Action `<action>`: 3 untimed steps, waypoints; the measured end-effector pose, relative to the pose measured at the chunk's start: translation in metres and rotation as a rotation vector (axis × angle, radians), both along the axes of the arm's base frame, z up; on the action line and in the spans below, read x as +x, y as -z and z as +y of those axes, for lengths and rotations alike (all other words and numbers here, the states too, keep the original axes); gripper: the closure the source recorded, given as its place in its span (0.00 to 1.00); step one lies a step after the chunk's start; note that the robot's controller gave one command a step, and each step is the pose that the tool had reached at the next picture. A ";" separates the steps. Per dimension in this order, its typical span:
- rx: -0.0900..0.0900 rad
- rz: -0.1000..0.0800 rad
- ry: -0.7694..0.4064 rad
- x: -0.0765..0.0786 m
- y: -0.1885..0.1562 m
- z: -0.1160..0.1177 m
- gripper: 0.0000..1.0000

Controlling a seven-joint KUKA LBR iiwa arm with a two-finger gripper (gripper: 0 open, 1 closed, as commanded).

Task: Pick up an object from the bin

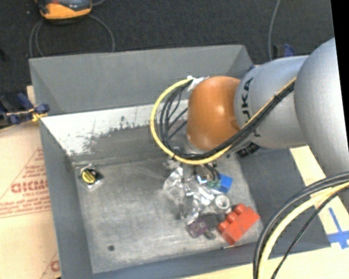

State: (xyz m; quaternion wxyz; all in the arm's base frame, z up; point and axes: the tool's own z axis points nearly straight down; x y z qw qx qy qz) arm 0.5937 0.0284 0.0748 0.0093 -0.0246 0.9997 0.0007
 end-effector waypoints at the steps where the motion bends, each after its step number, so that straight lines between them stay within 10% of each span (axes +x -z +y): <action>1: -0.005 0.015 -0.207 -0.041 -0.026 -0.036 0.00; 2: -0.002 0.012 -0.356 -0.007 0.002 -0.052 0.00; 3: -0.002 -0.005 -0.351 -0.003 -0.001 -0.050 1.00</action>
Offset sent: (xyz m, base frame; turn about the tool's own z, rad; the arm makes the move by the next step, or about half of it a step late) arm -0.0415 -0.0344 0.0252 -0.2100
